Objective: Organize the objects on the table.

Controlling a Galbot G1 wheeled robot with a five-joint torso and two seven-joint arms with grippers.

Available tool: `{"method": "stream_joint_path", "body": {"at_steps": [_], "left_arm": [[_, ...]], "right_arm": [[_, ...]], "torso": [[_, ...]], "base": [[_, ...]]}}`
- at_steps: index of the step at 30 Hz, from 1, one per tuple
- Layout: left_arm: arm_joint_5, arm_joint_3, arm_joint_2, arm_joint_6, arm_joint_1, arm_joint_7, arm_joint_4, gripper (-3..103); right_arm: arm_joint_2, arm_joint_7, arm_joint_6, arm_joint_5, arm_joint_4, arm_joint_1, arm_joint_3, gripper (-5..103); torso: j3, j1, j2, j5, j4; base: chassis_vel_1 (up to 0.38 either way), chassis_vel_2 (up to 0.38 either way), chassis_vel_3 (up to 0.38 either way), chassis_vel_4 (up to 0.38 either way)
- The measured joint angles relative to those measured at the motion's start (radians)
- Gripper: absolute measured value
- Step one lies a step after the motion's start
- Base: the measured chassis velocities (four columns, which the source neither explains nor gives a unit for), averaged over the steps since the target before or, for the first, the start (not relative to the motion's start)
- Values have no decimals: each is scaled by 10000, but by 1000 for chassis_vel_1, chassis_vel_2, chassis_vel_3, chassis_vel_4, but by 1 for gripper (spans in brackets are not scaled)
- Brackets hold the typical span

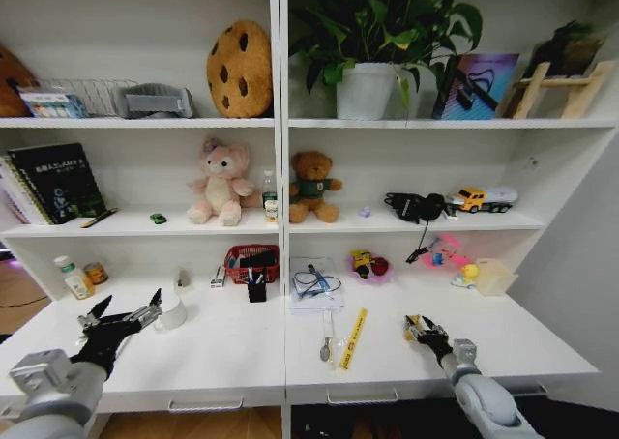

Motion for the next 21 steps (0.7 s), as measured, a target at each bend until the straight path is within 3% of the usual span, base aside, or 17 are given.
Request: {"method": "stream_joint_path", "body": {"at_steps": [1, 5, 8, 10, 21], "left_arm": [[0, 0, 0, 0, 0, 0, 0, 100], [0, 0, 0, 0, 0, 0, 0, 100], [0, 0, 0, 0, 0, 0, 0, 100], [0, 0, 0, 0, 0, 0, 0, 100], [0, 0, 0, 0, 0, 0, 0, 100]], "right_arm": [[0, 0, 0, 0, 0, 0, 0, 41], [12, 60, -76, 30, 19, 57, -56, 19], [11, 86, -77, 30, 17, 59, -61, 14], [7, 87, -57, 30, -35, 61, -63, 3], [-204, 122, -185, 300, 502, 131, -22, 0]], "torso": [[0, 0, 0, 0, 0], [0, 0, 0, 1, 0], [0, 0, 0, 1, 0], [0, 0, 0, 1, 0], [0, 0, 0, 1, 0]], "base": [[0, 0, 0, 0], [0, 0, 0, 0], [0, 0, 0, 0], [0, 0, 0, 0], [0, 0, 0, 0]]}}
